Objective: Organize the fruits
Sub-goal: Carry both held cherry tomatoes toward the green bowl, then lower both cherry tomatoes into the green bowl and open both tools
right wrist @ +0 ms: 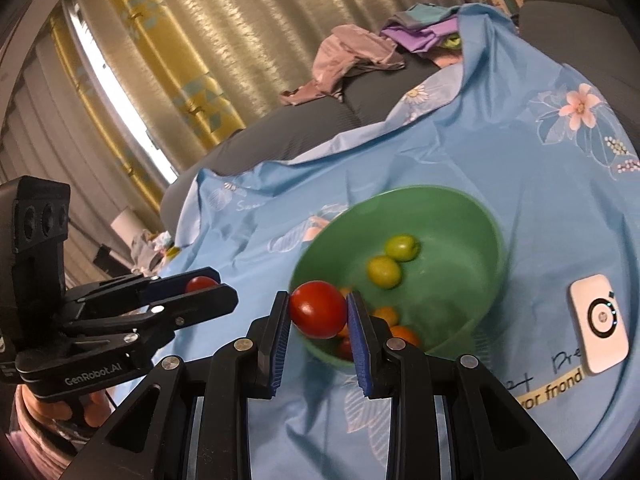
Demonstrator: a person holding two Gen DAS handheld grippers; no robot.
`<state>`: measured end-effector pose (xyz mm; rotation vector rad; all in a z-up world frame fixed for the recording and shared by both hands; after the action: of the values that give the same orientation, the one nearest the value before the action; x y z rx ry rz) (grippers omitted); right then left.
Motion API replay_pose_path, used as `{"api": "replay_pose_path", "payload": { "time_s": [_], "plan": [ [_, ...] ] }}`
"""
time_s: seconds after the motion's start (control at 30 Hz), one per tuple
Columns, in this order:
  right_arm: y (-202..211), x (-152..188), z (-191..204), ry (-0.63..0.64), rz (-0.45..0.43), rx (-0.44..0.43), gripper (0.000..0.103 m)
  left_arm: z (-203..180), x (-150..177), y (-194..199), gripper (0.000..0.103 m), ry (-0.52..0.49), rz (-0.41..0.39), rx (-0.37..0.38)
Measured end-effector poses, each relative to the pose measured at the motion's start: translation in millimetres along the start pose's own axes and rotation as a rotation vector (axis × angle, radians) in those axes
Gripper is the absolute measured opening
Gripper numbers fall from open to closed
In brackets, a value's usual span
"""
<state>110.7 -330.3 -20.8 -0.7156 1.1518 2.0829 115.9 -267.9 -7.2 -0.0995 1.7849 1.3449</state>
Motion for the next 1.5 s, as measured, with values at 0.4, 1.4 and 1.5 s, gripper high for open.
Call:
{"api": "replay_pose_path", "payload": {
  "time_s": [0.4,1.4,1.5],
  "plan": [
    [-10.3,-9.7,-26.7,-0.016,0.006,0.034,0.030,-9.6,-10.9,-34.9,0.030,-0.031,0.042,0.018],
    [-38.8,-11.6,-51.6,-0.009,0.068,0.093,0.030,-5.1,-3.8,-88.4,0.030,-0.043,0.136,0.006],
    [-41.0,-11.4,-52.7,-0.005,0.075,0.101,0.030,-5.2,-2.8,-91.1,0.030,-0.047,0.142,0.007]
  ]
}}
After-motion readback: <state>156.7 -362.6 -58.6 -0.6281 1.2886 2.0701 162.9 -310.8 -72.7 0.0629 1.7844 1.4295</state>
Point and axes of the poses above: each gripper's, at about its wrist camera, not at the fingertips, and y roughly against the way its jaws point, z to its left, x to its underside, the point moved 10 cm from there along -y, roughly the way its jaws point, and after that the axes turned 1 degree about z, right-handed, at the moved point
